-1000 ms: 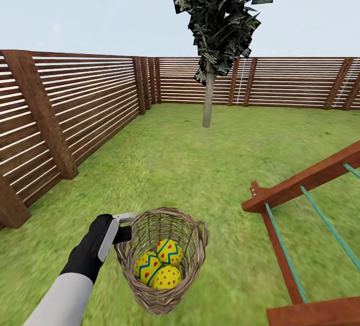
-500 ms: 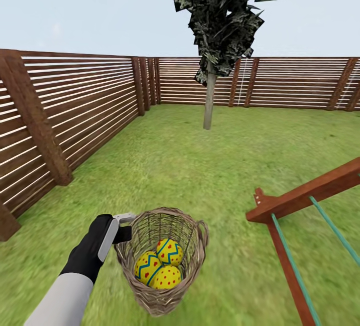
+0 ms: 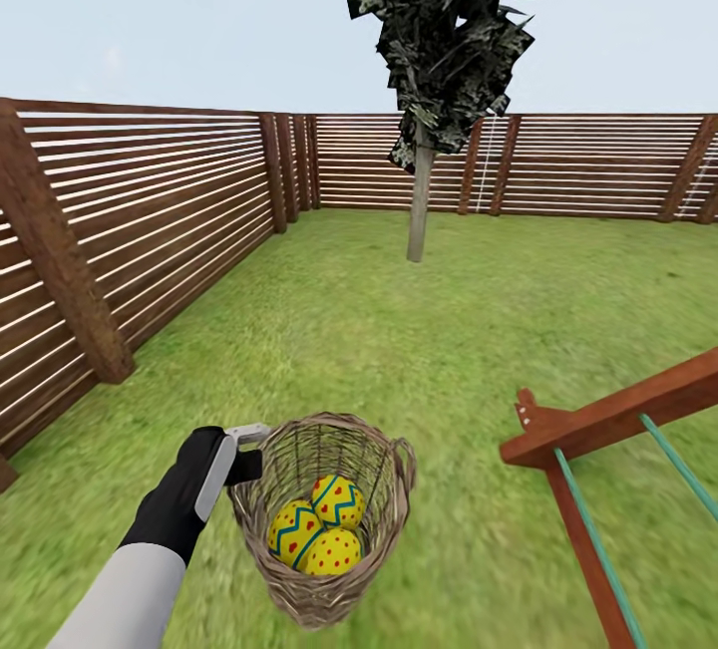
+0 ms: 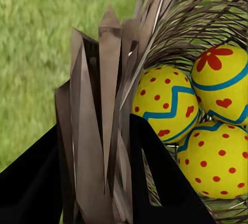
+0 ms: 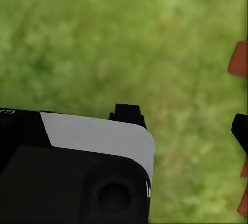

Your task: Take the three Easter eggs out of the wicker basket on the lawn in the garden, then place them on the lawn next to a single tree (choose any tree) so that all three eggs are next to the same tree and none are left in the basket.

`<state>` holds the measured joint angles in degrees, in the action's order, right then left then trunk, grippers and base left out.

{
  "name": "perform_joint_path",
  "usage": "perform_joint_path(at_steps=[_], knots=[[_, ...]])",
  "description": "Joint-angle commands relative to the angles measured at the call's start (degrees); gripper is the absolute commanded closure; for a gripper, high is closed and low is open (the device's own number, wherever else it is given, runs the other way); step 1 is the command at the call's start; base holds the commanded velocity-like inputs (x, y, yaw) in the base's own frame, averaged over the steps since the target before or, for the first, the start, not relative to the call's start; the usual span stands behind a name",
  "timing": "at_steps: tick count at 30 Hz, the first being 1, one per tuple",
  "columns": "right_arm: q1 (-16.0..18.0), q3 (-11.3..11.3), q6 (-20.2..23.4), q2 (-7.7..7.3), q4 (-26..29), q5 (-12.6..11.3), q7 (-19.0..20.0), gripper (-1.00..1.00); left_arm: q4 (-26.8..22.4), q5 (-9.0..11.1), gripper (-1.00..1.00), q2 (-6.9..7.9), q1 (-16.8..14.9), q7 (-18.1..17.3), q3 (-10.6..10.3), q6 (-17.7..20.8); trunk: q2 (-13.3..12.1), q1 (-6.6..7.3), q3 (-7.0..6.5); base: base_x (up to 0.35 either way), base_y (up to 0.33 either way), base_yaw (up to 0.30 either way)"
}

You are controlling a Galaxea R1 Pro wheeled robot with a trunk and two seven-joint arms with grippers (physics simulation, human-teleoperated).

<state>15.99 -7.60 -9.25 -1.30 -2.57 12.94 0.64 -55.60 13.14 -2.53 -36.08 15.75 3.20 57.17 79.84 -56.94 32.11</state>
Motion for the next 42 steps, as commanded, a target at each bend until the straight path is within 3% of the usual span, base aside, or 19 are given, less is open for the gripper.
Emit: perform_joint_path(at_steps=[1,16,42], knots=[[0.1,-0.5,-0.4,-0.04,-0.2,0.4,0.1,-1.0,0.0,1.1,1.0,-0.01,0.0,0.4,0.1,0.1,0.0,-0.03,0.05,0.32,0.0,0.0],[0.1,-0.5,-0.4,-0.08,-0.2,0.6,0.1,-1.0,0.0,1.1,1.0,0.92,0.0,0.4,0.4,0.1,0.0,-0.03,0.05,0.32,0.0,0.0],[0.1,-0.5,-0.4,-0.02,-0.2,0.1,0.1,-1.0,0.0,1.2,1.0,0.77,0.0,0.4,0.4,0.1,0.0,-0.03,0.05,0.32,0.0,0.0]])
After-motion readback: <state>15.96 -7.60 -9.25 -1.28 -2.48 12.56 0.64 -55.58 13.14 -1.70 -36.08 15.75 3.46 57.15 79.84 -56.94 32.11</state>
